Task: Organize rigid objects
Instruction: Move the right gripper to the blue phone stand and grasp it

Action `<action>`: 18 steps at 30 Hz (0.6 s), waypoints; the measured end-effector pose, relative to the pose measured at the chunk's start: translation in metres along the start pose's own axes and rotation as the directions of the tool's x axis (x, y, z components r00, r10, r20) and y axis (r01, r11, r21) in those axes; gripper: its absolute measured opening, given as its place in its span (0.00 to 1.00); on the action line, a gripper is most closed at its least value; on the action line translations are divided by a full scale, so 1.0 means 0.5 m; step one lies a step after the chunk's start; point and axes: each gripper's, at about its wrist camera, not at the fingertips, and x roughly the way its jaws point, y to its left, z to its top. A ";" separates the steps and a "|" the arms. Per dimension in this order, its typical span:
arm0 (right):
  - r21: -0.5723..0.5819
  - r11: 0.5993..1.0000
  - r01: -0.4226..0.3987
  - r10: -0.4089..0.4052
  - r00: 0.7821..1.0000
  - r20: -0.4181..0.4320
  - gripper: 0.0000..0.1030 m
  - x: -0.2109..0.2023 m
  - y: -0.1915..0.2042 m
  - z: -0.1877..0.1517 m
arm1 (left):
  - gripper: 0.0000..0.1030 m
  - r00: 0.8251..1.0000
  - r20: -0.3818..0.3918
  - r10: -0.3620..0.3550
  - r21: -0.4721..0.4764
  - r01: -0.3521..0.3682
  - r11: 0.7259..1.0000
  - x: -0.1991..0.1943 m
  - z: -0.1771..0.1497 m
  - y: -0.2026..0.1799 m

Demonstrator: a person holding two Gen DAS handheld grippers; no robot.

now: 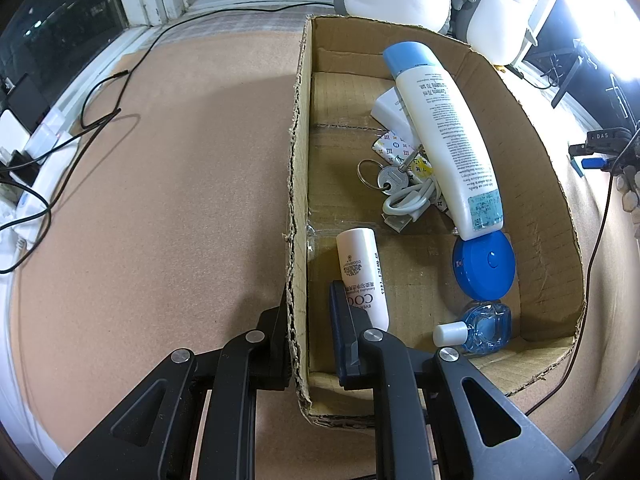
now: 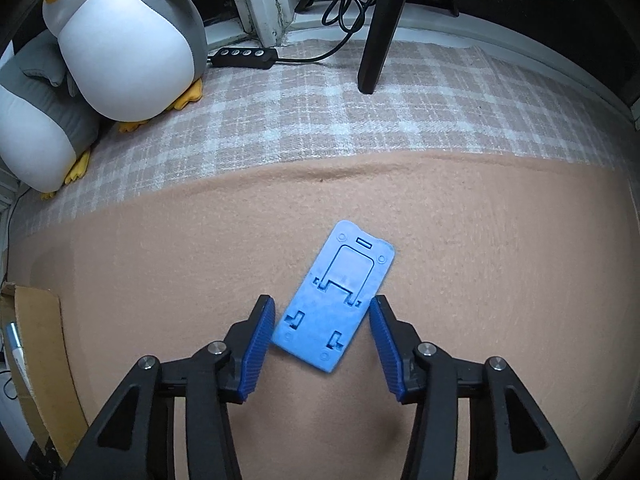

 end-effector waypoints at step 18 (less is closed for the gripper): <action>-0.283 0.959 -0.028 0.024 1.000 -0.015 0.32 -0.003 0.065 -0.038 | 0.13 1.000 0.000 0.001 0.000 -0.001 1.000 0.001 0.001 -0.001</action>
